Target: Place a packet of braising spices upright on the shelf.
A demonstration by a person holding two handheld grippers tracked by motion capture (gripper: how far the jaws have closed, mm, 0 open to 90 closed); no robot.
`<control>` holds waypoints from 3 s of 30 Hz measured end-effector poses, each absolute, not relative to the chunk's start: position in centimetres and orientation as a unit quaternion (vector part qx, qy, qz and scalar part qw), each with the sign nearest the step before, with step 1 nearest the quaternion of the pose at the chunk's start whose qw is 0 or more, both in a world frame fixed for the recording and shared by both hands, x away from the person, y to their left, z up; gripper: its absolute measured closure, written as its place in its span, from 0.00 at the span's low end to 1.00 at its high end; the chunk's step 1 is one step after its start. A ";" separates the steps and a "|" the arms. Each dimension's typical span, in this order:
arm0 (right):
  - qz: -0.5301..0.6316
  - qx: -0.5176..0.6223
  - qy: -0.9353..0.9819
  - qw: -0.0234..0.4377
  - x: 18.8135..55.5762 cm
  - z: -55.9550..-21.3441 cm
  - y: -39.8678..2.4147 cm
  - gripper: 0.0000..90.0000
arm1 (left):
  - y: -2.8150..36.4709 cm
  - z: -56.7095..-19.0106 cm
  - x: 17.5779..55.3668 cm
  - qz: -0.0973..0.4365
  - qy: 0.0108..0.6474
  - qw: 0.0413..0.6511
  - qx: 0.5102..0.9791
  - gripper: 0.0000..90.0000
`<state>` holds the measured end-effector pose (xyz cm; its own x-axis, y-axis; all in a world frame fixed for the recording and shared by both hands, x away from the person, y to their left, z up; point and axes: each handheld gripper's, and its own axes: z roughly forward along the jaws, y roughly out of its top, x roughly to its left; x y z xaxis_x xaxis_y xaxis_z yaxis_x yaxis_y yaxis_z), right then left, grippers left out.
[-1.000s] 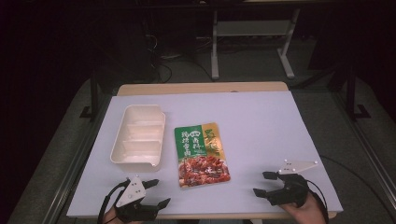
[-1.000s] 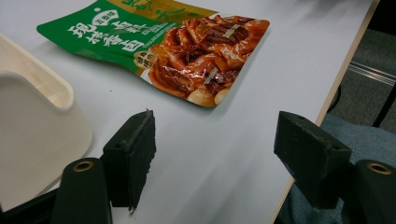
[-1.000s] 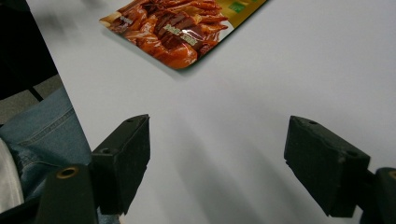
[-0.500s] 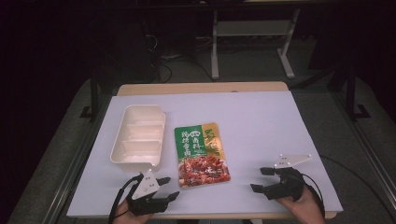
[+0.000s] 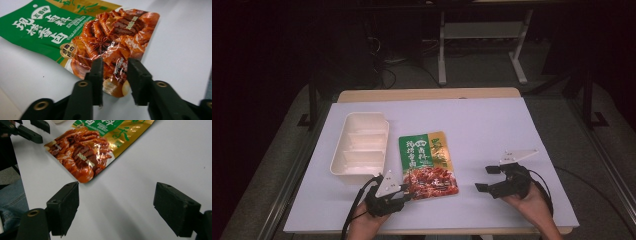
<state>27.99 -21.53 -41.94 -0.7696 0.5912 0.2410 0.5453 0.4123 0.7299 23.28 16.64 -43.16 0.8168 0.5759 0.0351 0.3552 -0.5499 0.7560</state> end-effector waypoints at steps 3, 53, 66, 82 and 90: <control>0.423 0.336 0.841 0.026 28.6 -41.5 -21.1 0.22 | 16.2 -43.5 23.7 0.145 0.270 0.381 0.872 0.81; 0.397 0.328 0.854 -0.079 44.3 -42.5 -11.8 0.58 | 15.3 -44.5 25.1 0.131 0.273 0.349 0.887 0.99; 0.378 0.332 0.862 -0.065 44.8 -43.6 -11.2 0.57 | 15.4 -44.5 25.1 0.131 0.273 0.349 0.887 0.98; 0.414 0.308 0.848 -0.124 44.8 -43.6 -11.1 0.71 | 15.3 -44.5 25.2 0.130 0.274 0.350 0.886 0.98; 0.387 0.340 0.850 -0.113 45.6 -45.1 -10.3 0.69 | 15.3 -44.6 25.2 0.131 0.274 0.351 0.886 0.98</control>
